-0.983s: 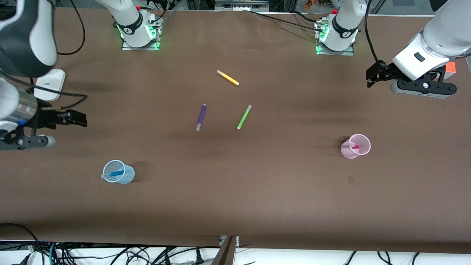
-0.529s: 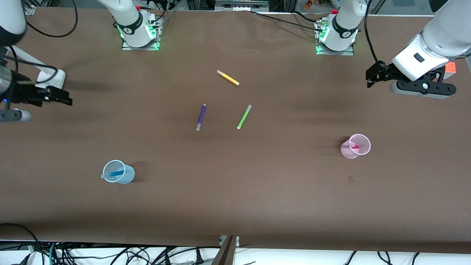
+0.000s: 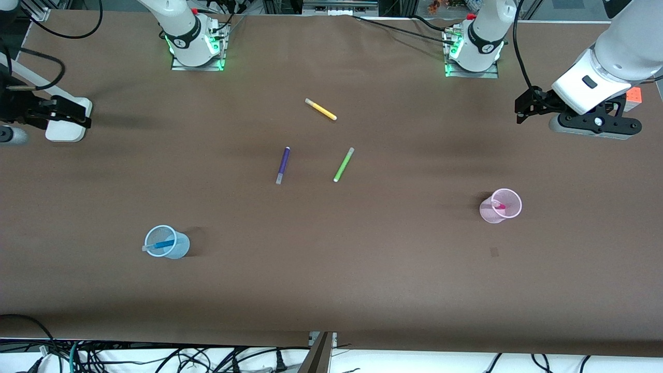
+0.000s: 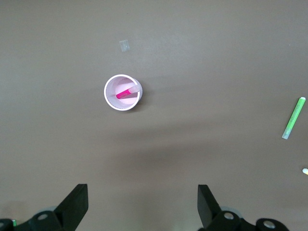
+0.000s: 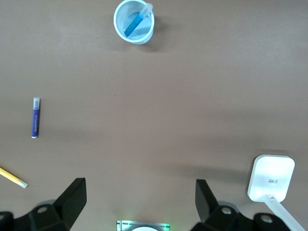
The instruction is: Place pink and blue markers in matching cups
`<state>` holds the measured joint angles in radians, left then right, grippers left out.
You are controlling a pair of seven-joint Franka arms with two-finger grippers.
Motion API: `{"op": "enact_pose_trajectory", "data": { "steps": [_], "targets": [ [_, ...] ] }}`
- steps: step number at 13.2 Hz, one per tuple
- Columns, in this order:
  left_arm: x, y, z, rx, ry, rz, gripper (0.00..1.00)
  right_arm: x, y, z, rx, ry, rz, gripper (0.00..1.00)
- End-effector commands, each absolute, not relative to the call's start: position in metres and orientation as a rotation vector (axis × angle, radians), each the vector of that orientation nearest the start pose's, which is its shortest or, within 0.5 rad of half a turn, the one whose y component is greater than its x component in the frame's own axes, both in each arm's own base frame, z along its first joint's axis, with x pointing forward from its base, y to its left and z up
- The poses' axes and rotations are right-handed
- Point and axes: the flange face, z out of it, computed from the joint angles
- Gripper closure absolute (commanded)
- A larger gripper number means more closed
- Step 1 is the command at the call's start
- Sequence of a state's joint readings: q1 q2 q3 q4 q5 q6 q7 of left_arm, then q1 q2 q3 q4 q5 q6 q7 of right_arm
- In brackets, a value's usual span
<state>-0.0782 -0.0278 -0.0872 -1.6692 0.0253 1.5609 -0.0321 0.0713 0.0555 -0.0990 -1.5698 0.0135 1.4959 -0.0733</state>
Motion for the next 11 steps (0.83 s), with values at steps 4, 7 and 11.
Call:
{"op": "enact_pose_trajectory", "data": {
  "steps": [4,7,11],
  "targets": [
    [0.535,-0.084,0.593,-3.086,0.218,0.106,0.0,0.569,-0.026,0.59,-3.136,-0.045,0.202,0.0],
    [0.535,-0.084,0.593,-3.086,0.218,0.106,0.0,0.572,-0.029,0.59,-3.138,-0.036,0.2,0.0],
    [0.535,-0.084,0.593,-3.086,0.218,0.106,0.0,0.572,-0.028,0.59,-3.137,-0.033,0.2,0.0]
  ]
}}
